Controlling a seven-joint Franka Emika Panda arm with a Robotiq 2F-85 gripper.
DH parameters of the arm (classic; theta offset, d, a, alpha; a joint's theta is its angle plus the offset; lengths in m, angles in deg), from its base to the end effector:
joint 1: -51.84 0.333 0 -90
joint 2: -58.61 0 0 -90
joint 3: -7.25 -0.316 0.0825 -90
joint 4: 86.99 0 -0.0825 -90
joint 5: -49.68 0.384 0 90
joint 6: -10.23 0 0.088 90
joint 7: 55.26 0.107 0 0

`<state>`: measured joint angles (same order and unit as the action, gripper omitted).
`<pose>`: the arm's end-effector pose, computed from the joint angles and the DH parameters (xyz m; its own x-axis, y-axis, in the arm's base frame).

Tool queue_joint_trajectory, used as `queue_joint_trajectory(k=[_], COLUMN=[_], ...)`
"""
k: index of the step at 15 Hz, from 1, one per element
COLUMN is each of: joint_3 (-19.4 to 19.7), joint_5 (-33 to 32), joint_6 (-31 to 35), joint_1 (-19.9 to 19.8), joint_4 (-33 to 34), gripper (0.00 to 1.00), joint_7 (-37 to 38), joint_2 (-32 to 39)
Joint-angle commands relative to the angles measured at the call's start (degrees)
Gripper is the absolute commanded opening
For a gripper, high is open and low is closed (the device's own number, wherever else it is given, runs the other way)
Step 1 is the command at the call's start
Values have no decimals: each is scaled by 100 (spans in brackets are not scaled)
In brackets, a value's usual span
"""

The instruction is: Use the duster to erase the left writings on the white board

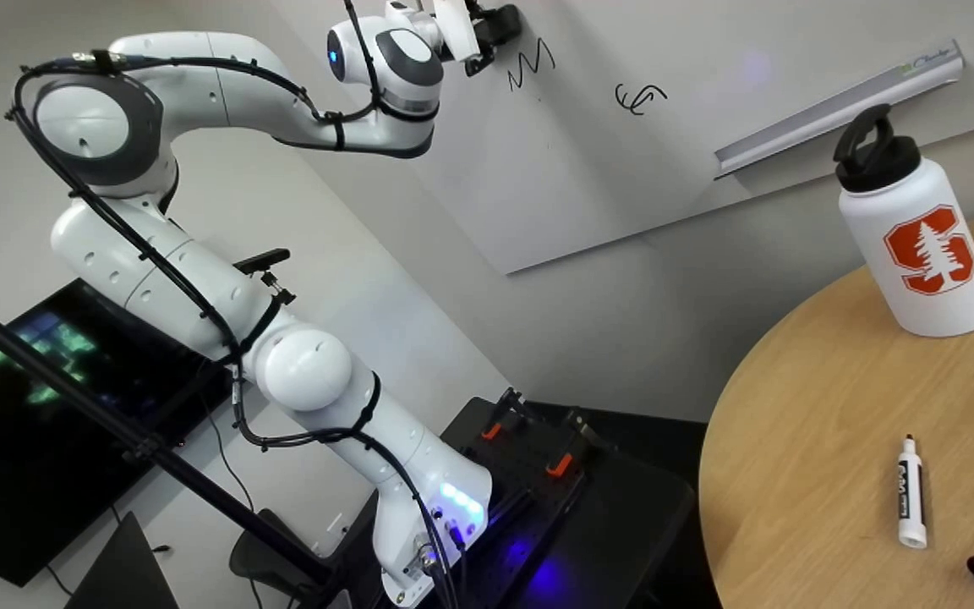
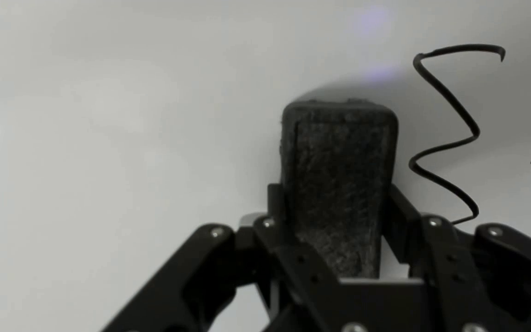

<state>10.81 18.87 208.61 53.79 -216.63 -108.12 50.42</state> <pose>0.5242 0.0435 0.5753 -0.0918 0.9795 0.1795 0.2822 -0.1473 0.9480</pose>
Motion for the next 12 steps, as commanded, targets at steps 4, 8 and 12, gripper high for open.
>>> queue_joint_trajectory(k=[4, 8, 12], joint_3=[-127, 419, 979], joint_5=[-277, -382, -626], joint_6=[0, 0, 0], joint_1=[-161, 296, 759], joint_4=[328, 145, 8], gripper=[28, 28, 28], joint_7=[-232, -242, -167], joint_2=[364, 369, 417])
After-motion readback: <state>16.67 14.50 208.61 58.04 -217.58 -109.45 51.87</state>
